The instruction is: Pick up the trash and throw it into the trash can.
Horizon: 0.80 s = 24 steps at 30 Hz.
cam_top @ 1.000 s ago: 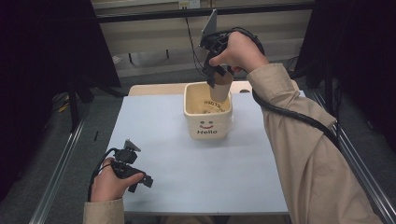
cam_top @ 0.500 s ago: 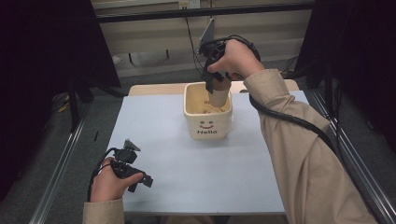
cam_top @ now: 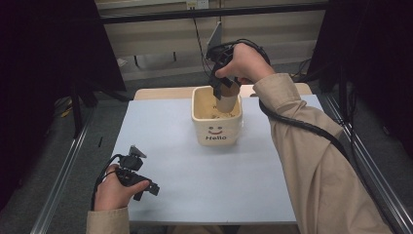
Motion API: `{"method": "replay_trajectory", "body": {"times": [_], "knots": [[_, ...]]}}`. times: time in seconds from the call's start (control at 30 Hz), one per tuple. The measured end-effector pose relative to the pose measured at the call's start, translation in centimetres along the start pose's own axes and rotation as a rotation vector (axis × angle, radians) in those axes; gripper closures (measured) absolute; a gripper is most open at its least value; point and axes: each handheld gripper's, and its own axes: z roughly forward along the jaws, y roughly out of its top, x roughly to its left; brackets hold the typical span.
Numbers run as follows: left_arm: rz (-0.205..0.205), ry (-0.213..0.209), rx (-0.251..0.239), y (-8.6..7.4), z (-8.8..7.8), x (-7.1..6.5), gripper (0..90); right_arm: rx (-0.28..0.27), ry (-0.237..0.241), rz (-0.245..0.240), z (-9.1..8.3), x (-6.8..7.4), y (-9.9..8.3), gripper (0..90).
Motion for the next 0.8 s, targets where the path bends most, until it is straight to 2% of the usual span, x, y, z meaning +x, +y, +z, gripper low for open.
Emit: {"method": "replay_trajectory", "body": {"times": [0.07,0.1,0.2,0.3,0.47,0.53,0.8], "knots": [[0.02,0.004,0.012,0.1,-0.1,0.1,3.6,-0.001,0.0,-0.008,0.0,0.0,0.0,18.2],[0.006,-0.002,0.01,0.0,0.0,-0.1,3.6,-0.004,-0.008,-0.01,-0.1,0.0,0.0,17.1],[0.001,-0.006,0.006,0.0,0.0,-0.1,3.6,-0.011,-0.017,-0.013,-0.2,-0.1,0.0,15.0],[0.016,0.0,0.014,0.1,-0.1,0.0,3.6,-0.022,-0.021,-0.025,-0.3,-0.1,0.0,13.9],[0.003,-0.007,0.005,0.0,0.0,-0.1,3.6,-0.029,-0.03,-0.021,-0.8,0.0,-0.1,12.1],[0.011,-0.009,0.009,0.0,0.0,-0.1,3.6,-0.031,-0.036,-0.027,-1.0,0.0,-0.2,12.0],[0.012,-0.007,0.01,0.0,-0.1,-0.1,3.6,-0.04,-0.051,-0.027,-3.0,0.1,-0.5,11.1]]}}
